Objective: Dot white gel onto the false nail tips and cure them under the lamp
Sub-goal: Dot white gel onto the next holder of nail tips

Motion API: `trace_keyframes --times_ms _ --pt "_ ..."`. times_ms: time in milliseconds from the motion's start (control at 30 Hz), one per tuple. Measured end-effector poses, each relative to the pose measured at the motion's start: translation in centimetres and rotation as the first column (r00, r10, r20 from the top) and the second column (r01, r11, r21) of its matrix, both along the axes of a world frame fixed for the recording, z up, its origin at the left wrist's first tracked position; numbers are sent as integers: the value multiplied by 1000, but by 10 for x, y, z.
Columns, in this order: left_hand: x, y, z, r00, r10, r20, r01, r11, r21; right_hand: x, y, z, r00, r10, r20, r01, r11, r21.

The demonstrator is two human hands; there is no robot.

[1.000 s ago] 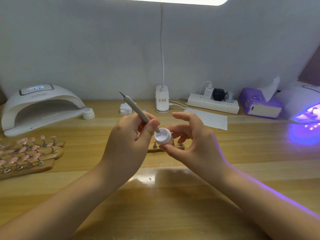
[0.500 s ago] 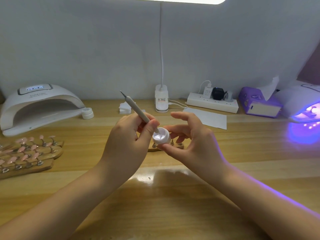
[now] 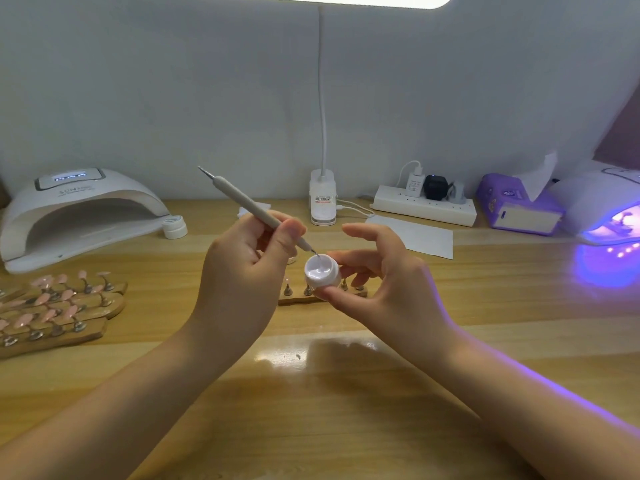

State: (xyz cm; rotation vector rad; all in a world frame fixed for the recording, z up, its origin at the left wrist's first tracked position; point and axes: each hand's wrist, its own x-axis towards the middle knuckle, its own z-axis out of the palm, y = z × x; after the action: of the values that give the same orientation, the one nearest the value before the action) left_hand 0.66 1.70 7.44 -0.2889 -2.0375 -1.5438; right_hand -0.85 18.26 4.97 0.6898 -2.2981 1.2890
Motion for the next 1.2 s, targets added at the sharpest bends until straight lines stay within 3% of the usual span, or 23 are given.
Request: trace_keyframes --times_ms 133,267,733,1200 --pt "-4 -3 2 980 -55 192 4 967 256 0 1 0 1000 -8 1 8 1000 -1" --pt "-6 -6 0 943 -138 303 7 918 396 0 1 2 1000 -12 -11 12 1000 -17" --pt "-11 -7 -2 869 -243 431 -6 866 500 3 1 7 999 -30 -41 27 997 -68" --pt "-12 -8 -2 891 -259 373 38 861 508 -1 3 4 999 -37 -39 34 998 -60"
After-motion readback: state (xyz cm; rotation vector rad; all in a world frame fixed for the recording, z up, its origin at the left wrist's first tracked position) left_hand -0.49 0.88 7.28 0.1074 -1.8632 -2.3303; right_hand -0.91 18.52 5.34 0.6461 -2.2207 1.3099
